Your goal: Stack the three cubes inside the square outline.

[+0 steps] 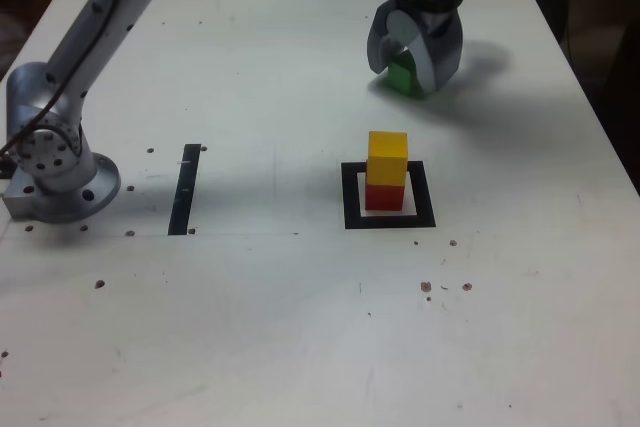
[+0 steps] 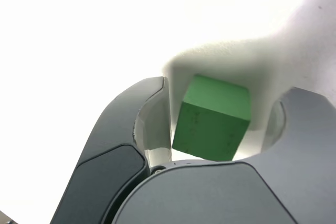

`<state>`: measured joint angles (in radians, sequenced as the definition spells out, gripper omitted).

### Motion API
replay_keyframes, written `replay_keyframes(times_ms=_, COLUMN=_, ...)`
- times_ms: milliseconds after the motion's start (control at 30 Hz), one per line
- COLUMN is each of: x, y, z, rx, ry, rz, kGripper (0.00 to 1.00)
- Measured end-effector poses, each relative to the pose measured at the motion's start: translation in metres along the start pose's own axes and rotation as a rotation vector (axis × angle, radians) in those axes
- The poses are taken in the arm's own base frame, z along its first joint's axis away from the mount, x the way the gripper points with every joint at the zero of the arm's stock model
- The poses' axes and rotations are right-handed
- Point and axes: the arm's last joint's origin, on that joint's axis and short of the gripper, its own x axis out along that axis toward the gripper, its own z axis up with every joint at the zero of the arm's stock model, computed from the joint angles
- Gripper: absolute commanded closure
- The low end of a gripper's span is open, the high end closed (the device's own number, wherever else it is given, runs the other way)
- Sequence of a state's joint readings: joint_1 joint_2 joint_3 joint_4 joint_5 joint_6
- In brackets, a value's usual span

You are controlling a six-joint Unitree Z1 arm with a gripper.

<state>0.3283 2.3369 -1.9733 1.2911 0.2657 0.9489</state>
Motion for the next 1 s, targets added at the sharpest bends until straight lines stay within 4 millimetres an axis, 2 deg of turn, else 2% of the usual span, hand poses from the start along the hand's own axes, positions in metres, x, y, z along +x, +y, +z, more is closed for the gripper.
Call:
replay_keyframes(times_ms=333, x=-0.005, y=0.002, z=-0.008, rx=-0.025, ry=-0.011, rz=0.002, kGripper=0.82)
replay_keyframes(times_ms=767, x=-0.009, y=0.003, z=-0.007, rx=-0.032, ry=-0.038, rz=0.007, kGripper=0.99)
replay_keyframes(times_ms=867, x=-0.029, y=-0.002, z=-0.009, rx=-0.041, ry=-0.045, rz=0.035, kGripper=1.00)
replay_keyframes(times_ms=1000, x=-0.076, y=-0.019, z=-0.021, rx=-0.100, ry=-0.060, rz=0.062, kGripper=1.00)
